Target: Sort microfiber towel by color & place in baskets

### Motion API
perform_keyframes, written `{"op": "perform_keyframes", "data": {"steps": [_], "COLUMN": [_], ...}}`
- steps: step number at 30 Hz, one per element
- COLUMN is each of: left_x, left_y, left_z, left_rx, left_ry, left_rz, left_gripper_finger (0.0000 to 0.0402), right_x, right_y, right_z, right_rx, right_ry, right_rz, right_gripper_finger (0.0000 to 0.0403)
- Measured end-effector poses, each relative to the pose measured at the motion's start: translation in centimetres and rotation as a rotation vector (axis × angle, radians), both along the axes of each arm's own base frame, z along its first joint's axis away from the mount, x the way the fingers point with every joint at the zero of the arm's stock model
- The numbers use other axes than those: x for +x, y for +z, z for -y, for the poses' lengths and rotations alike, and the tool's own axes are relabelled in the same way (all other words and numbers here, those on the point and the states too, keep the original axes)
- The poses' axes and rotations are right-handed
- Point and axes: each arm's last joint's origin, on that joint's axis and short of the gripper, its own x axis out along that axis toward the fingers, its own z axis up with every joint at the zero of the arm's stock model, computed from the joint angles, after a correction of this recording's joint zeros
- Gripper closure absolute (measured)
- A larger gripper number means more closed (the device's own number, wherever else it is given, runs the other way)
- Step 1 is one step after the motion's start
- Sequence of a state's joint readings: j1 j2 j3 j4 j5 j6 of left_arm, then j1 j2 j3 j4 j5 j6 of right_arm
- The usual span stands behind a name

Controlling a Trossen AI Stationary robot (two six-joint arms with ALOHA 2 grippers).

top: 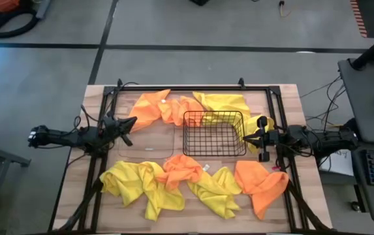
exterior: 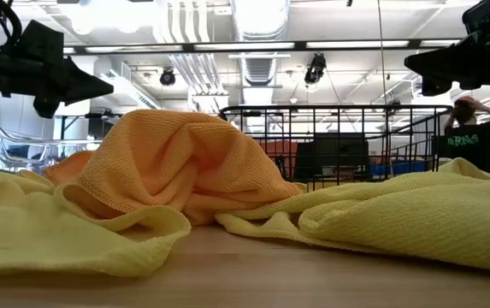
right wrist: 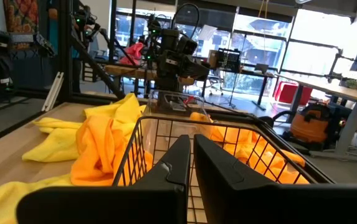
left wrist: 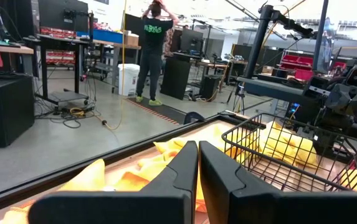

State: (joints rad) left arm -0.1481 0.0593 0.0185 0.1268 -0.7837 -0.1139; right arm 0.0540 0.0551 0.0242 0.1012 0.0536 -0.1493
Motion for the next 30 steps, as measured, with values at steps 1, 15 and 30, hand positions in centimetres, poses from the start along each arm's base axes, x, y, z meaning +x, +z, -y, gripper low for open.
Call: {"op": "perform_keyframes", "data": {"steps": [1, 15, 30], "left_x": [0.0, -1.2, 0.0], "left_y": [0.0, 3.7, 3.9], "left_z": [0.0, -0.3, 0.7], "left_rx": [0.000, -0.219, -0.150], "left_ry": [0.000, -0.015, -0.337], "left_rz": [0.002, 0.560, 0.523], "left_gripper_finger": [0.0402, 0.0402, 0.0402], "right_x": [0.0, -0.8, 2.0], "right_y": [0.0, 4.0, 12.5], "right_z": [0.0, -0.2, -0.6], "right_rx": [0.000, 0.389, 0.625], "right_ry": [0.000, 0.168, 0.166], "right_rz": [0.000, 0.252, -0.236], "right_gripper_finger": [0.0385, 0.0385, 0.0385]}}
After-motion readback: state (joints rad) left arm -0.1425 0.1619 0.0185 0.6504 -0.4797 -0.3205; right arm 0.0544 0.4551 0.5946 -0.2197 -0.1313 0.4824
